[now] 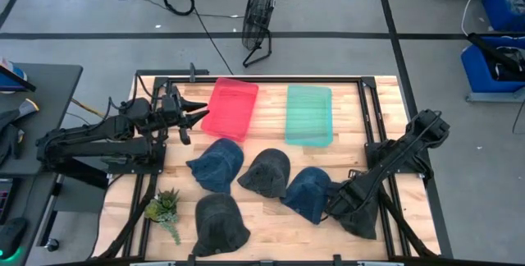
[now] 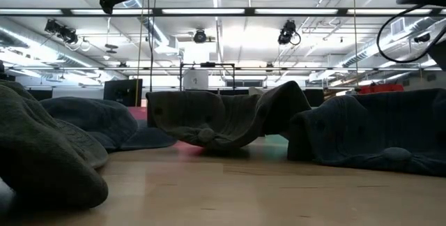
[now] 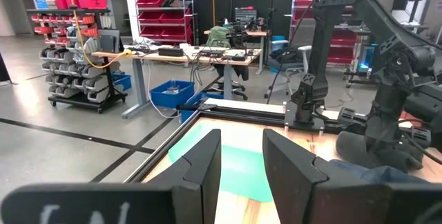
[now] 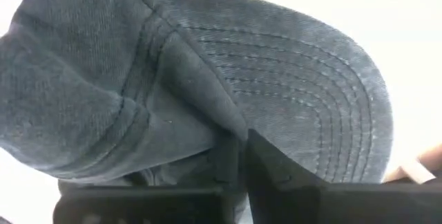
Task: Pick & Place hat
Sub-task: Put the bottom right black cap into the blue bin
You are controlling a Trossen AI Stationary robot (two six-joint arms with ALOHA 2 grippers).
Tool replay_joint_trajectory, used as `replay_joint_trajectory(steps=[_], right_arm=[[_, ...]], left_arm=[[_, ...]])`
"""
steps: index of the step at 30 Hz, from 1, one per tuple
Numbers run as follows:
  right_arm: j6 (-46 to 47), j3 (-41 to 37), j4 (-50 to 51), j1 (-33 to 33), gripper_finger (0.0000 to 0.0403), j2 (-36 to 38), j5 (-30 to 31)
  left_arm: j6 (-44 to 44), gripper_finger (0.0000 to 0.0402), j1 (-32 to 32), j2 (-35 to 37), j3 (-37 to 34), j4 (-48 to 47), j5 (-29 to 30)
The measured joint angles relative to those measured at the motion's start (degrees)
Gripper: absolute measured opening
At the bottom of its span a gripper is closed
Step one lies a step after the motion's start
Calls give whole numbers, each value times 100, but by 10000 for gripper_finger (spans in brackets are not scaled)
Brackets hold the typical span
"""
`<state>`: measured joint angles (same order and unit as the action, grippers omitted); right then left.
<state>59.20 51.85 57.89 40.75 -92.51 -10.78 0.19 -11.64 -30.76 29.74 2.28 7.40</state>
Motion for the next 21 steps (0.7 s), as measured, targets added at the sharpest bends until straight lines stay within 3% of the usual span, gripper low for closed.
replay_joint_trajectory(steps=[4, 8, 15, 21], right_arm=[[-8, 313, 370, -75, 11, 129, -295], [-572, 961, 1210, -81, 8, 265, 139], [-1251, 2049, 3248, -307, 4, 336, 1768], [-4229, 2146, 2724, -814, 6, 416, 3774]], left_arm=[[-44, 113, 0, 0, 0, -59, -2], [-298, 113, 0, 1, 0, -106, -9], [-404, 113, 0, 0, 0, -138, -11], [-434, 113, 0, 0, 0, -139, -11]])
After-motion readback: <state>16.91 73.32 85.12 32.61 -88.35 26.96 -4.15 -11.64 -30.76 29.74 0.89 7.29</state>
